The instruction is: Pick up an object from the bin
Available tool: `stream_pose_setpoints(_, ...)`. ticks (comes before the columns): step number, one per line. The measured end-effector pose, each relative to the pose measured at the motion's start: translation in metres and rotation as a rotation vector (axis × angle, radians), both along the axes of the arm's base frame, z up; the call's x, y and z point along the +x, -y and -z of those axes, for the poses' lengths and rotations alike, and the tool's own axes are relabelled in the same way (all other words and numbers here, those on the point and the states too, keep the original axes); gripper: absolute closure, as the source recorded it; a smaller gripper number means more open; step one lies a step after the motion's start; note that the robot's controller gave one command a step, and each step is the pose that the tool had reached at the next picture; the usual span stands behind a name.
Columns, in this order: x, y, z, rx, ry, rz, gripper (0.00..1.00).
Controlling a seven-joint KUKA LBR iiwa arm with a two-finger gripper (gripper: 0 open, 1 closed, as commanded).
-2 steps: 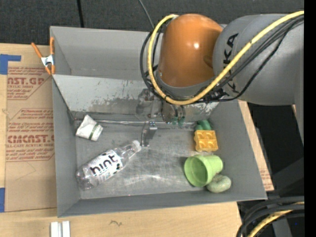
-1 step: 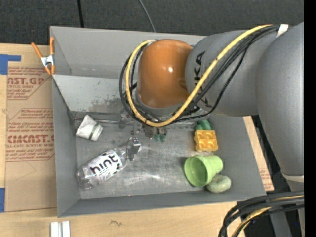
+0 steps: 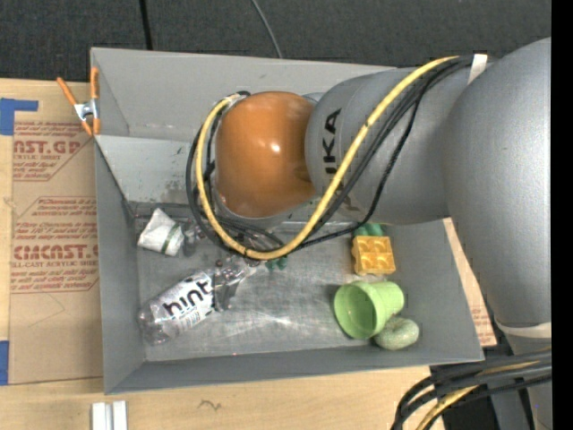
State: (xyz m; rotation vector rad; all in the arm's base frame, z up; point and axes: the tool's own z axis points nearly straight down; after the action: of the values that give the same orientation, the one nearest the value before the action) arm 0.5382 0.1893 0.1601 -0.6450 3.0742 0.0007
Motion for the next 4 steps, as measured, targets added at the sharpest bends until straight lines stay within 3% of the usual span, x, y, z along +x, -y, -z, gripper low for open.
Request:
stream_pose_setpoints(1, -0.016, -0.009, 0.020, 0.002, 0.001, -0.068, 0.00)
stream_pose_setpoints(2, -0.017, -0.018, 0.074, 0.001, 0.003, -0.309, 0.00)
stream_pose_setpoints(3, -0.009, -0.012, 0.087, 0.007, 0.004, -0.234, 1.00)
stream_pose_setpoints(4, -0.009, -0.012, 0.087, 0.007, 0.004, -0.234, 1.00)
